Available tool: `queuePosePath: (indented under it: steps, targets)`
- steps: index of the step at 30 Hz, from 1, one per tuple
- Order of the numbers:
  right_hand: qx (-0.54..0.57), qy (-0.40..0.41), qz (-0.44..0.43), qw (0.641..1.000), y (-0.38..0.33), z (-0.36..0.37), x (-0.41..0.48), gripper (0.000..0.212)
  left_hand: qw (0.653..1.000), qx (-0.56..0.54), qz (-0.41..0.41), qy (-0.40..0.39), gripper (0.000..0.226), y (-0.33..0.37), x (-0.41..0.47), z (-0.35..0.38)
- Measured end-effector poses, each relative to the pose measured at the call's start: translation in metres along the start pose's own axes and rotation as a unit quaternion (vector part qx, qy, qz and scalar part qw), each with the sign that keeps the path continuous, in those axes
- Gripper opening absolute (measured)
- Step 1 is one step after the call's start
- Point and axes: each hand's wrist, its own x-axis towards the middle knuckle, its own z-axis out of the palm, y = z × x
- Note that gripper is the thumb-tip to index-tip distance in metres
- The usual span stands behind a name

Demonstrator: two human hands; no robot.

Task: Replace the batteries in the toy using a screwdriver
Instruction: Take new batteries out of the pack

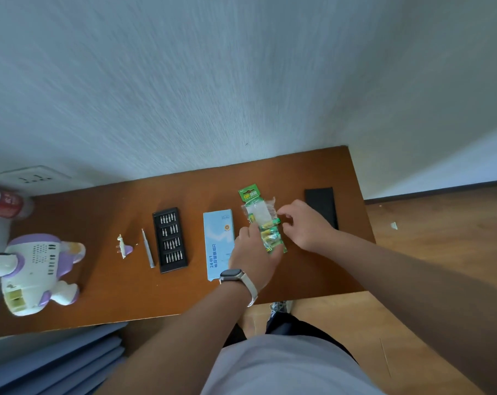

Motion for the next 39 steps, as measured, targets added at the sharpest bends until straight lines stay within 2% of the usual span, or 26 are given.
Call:
queuePosePath:
  steps: [5, 7, 13, 21, 23, 31, 39]
  targets:
    - [-0.041, -0.031, -0.028, 0.998, 0.000, -0.003, 0.016, 0.018, 0.998, 0.036, -0.043, 0.007, 0.080, 0.013, 0.010, 0.010]
    - [-0.040, -0.030, -0.039, 0.998, 0.002, -0.002, 0.019, 0.011, 0.998, 0.045, -0.045, 0.012, 0.081, 0.014, 0.013, 0.012]
    - [-0.028, -0.032, -0.071, 0.997, 0.007, -0.006, 0.022, 0.011, 0.999, 0.018, -0.021, 0.018, 0.076, 0.013, 0.014, 0.012]
    - [-0.008, -0.080, -0.111, 0.991, 0.005, -0.008, 0.029, 0.054, 1.000, -0.019, 0.002, 0.020, 0.079, 0.007, 0.013, 0.010]
    - [-0.025, -0.092, -0.117, 0.989, 0.006, -0.010, 0.032, 0.057, 1.000, -0.022, 0.002, 0.021, 0.079, 0.005, 0.013, 0.011]
    - [-0.100, -0.100, -0.102, 0.985, 0.003, -0.011, 0.032, 0.034, 0.999, -0.031, 0.002, 0.029, 0.077, -0.002, 0.015, 0.017]
    - [-0.121, -0.064, -0.116, 0.984, 0.002, -0.006, 0.025, 0.021, 0.999, -0.036, -0.002, 0.032, 0.073, -0.003, 0.013, 0.017]
